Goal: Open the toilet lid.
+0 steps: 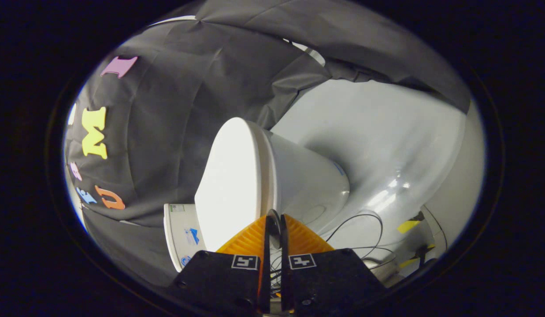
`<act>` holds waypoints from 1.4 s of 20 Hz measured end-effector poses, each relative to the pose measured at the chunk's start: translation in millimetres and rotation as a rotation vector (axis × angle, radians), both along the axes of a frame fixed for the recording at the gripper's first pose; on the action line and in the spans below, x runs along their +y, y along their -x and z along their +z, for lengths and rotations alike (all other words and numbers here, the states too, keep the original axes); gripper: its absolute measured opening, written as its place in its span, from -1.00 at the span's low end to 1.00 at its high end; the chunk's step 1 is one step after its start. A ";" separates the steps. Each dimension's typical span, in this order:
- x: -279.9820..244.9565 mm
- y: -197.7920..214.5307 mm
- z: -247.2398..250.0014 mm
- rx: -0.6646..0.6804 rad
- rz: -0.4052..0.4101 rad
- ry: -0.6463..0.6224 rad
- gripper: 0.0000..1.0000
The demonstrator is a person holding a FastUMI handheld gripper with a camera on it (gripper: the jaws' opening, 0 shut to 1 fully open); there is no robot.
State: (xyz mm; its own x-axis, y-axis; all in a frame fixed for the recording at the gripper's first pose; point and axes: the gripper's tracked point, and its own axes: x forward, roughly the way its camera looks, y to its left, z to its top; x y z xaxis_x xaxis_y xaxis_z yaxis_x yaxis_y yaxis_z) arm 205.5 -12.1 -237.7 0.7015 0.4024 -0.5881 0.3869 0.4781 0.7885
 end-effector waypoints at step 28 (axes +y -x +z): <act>51.1 12.6 167.2 -0.214 0.109 0.158 -0.85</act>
